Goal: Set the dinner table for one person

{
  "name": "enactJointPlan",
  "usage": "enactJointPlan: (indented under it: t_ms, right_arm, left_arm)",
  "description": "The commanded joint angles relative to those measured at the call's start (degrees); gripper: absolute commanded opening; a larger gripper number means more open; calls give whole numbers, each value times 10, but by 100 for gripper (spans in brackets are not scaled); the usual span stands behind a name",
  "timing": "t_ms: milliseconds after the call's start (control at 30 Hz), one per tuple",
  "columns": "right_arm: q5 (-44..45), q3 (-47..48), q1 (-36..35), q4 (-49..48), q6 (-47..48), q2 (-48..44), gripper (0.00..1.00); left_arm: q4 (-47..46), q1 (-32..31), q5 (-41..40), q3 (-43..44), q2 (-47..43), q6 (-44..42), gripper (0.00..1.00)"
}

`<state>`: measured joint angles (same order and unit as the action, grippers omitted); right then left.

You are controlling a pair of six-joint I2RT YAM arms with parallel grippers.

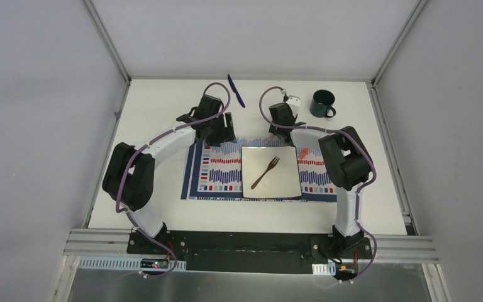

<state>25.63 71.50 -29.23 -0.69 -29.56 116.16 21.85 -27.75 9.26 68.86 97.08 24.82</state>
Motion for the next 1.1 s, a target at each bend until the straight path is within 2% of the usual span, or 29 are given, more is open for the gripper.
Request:
enactJointPlan:
  t_ms: [0, 100, 333, 667, 733, 1067]
  right_arm:
    - [19, 24, 1, 4, 3, 7, 41]
    - [28, 26, 0, 4, 2, 11, 23]
    - [47, 33, 1, 19, 13, 6, 0]
    - [60, 42, 1, 48, 40, -32, 0]
    - [96, 39, 3, 54, 59, -37, 0]
    - [23, 53, 41, 10, 67, -3, 0]
  left_arm:
    - [-12, 1, 0, 15, -18, -8, 68]
    - [-12, 1, -1, 15, -18, -8, 68]
    - [-12, 3, -3, 11, -22, -8, 68]
    - [-16, 4, -3, 7, -23, -6, 68]
    - [-17, 4, -2, 8, -23, -5, 68]
    - [-25, 4, 21, 20, 4, -4, 68]
